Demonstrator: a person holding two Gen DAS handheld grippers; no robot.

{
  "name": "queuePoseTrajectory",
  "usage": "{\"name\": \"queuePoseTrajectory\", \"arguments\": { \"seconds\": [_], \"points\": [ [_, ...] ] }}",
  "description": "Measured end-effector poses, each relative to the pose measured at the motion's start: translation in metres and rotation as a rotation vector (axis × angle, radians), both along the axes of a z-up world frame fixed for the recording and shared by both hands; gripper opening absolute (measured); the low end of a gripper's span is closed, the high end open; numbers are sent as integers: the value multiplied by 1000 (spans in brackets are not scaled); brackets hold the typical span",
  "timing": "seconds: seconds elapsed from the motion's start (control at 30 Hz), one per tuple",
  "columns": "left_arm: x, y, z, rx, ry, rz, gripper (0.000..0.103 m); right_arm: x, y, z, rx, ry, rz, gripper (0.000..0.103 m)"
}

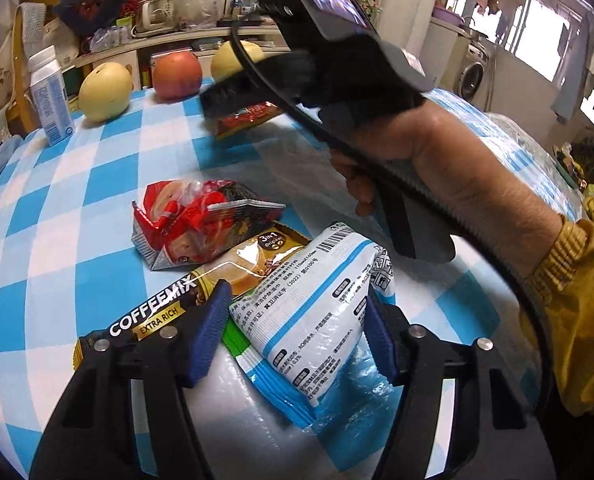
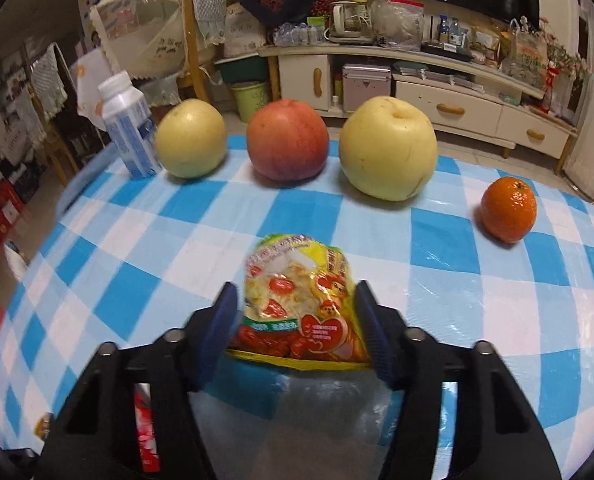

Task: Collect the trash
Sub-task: 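Grasp the white-green pack with the left tool while the right tool grasps the yellow candy bag, then lift the white-green pack with the left tool while the right tool lifts the candy bag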

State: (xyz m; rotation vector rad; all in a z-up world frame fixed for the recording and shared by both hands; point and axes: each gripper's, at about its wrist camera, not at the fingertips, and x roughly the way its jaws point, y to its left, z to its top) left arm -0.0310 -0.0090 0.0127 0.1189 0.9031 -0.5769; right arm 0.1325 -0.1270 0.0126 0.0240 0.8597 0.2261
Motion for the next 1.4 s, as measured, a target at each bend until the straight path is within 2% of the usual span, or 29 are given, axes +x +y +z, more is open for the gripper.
{"name": "queuePoseTrajectory", "arguments": {
  "seconds": [0.17,0.3,0.6,0.7,0.73,0.77,1.0,1.1,1.17,1.23,1.4],
  "points": [
    [4,9,1,-25,16,34,61,-3,-10,-2,42,-6,-2,41],
    [5,17,1,-38,25,49,60,-9,-17,0,86,1,1,37],
    [11,40,7,-107,38,101,56,-45,-25,21,147,-32,7,36],
    [11,45,8,-118,39,107,54,-59,-30,29,201,-47,5,36],
    [10,46,9,-119,39,108,53,-63,-31,32,214,-51,3,36],
    [10,48,10,-125,37,109,40,-67,-32,35,225,-55,4,36],
    [13,62,9,-143,60,122,37,-95,-26,53,252,-75,6,36],
    [11,60,8,-126,65,97,39,-107,-17,56,249,-77,14,36],
    [11,59,5,-113,94,74,59,-118,-10,58,243,-81,22,36],
    [11,57,1,-81,101,83,65,-124,-6,59,238,-80,27,36],
    [10,53,-5,-44,97,74,66,-140,-2,62,238,-82,26,36]
  ]
}}
